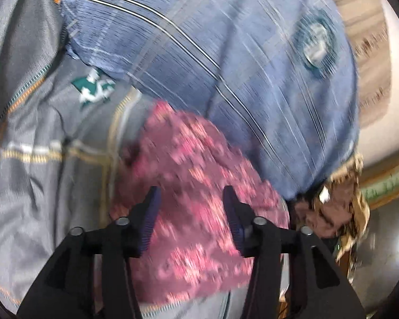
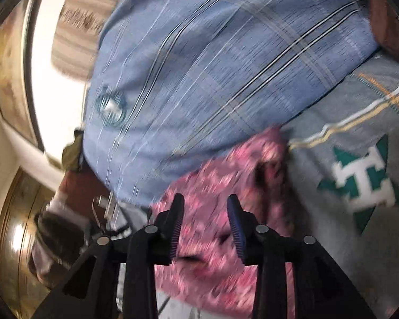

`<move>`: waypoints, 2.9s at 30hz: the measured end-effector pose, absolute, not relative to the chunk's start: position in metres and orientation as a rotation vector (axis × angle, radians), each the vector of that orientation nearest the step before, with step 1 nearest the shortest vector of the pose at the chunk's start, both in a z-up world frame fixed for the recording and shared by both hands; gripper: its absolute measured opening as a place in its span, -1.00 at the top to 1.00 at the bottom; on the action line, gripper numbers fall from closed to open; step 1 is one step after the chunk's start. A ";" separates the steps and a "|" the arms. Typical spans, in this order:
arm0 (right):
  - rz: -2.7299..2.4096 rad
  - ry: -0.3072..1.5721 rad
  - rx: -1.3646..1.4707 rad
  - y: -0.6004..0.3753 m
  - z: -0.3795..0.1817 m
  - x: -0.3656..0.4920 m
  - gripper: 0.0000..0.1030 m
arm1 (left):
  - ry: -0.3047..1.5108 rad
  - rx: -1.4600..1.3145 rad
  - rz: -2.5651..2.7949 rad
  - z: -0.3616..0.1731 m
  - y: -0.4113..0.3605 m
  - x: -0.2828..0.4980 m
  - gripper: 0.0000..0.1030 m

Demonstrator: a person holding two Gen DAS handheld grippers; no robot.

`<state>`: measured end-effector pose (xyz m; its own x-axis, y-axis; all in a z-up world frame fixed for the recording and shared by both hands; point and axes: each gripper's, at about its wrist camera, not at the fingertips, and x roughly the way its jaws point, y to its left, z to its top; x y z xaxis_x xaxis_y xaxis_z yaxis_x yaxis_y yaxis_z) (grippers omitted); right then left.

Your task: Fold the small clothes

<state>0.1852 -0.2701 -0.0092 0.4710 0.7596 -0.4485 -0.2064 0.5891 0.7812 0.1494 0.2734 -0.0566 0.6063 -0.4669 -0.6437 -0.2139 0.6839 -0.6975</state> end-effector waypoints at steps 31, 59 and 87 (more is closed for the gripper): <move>0.510 0.981 0.874 -0.231 -0.063 0.312 0.87 | 1.025 -0.783 0.118 -0.103 0.273 0.293 0.63; 0.380 0.970 0.379 -0.222 -0.037 0.311 -0.03 | 1.097 -0.659 -0.076 -0.104 0.272 0.261 0.02; 0.280 0.959 0.483 -0.267 -0.055 0.316 0.67 | 0.979 -0.812 -0.017 -0.102 0.317 0.272 -0.08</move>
<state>0.3158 -0.2668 -0.0552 0.5499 0.4349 -0.7130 -0.0171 0.8594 0.5110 0.2717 0.3169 -0.1017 0.5822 -0.3596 -0.7292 -0.3336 0.7122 -0.6176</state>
